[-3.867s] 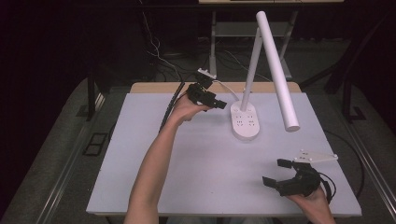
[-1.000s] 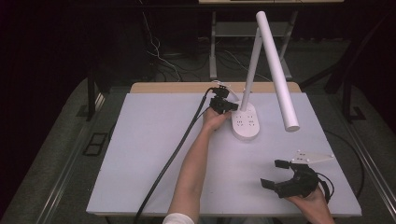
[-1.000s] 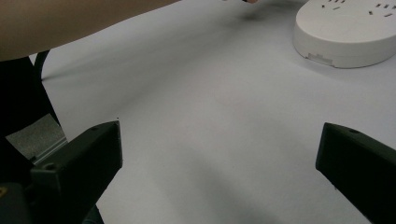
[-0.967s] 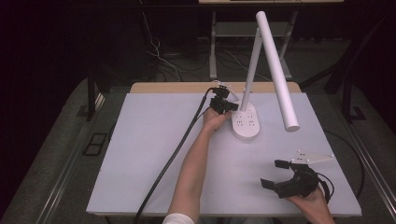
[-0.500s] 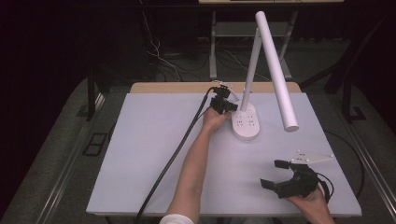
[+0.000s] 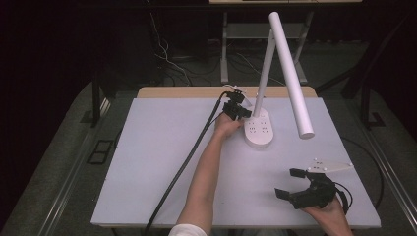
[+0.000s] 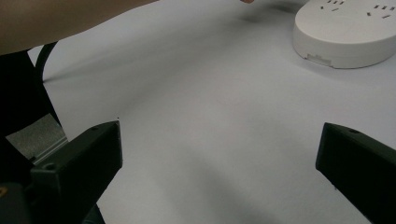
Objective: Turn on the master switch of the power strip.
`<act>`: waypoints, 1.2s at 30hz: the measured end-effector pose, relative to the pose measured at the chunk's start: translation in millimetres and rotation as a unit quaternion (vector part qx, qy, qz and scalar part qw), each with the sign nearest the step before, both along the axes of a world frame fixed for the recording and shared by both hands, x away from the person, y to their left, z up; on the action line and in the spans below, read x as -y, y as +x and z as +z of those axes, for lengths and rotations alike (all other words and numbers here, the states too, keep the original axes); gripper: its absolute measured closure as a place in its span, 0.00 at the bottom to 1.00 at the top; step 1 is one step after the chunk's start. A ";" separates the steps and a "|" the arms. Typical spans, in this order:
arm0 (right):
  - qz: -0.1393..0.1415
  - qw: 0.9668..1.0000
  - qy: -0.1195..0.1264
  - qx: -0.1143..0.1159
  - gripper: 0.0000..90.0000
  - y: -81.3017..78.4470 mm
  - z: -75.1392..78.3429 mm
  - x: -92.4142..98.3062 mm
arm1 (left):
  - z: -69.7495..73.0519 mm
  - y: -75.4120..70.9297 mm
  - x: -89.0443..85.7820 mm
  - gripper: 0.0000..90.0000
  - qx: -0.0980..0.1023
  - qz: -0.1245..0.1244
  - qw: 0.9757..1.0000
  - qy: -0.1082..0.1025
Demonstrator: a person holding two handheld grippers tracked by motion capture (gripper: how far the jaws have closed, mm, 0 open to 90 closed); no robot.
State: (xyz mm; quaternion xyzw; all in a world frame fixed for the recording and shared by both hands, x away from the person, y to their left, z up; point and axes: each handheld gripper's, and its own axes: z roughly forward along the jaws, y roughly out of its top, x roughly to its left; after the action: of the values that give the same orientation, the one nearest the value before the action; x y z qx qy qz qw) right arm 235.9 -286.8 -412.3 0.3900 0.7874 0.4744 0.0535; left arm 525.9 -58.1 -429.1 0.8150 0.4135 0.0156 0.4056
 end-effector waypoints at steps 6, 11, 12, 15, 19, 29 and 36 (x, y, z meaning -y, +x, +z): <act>0.000 1.000 -0.001 -0.002 0.00 -0.4 -0.2 0.0 | -1.2 2.3 -1.8 1.00 -0.022 0.013 1.000 -0.018; -0.002 1.000 -0.001 -0.004 0.00 0.7 -1.6 0.1 | -2.5 2.9 -2.7 1.00 -0.033 0.025 0.998 -0.038; -0.001 1.000 -0.002 -0.002 0.00 0.8 -1.8 -0.2 | -2.5 2.9 -2.7 1.00 -0.033 0.025 0.998 -0.038; -0.001 1.000 -0.003 -0.002 0.00 0.7 -2.1 -1.1 | -1.0 2.5 -2.8 1.00 -0.029 0.034 0.998 -0.041; -0.001 1.000 -0.004 -0.003 0.00 0.4 -2.6 -2.0 | 1.1 1.0 -5.6 1.00 -0.019 0.032 0.999 -0.035; -0.003 1.000 -0.004 -0.003 0.00 0.8 -2.4 -1.4 | 14.1 -1.4 -32.3 1.00 0.011 0.042 0.998 -0.055; -0.003 1.000 -0.004 -0.004 0.00 1.4 -2.6 -1.6 | 26.2 -7.5 -48.3 1.00 0.028 0.038 0.997 -0.055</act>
State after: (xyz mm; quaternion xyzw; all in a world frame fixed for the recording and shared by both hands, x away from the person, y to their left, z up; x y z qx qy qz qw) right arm 237.2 -285.2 -414.9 0.3945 0.7880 0.4697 0.0533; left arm 518.4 -9.7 -403.0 0.7745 0.4330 0.0314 0.4601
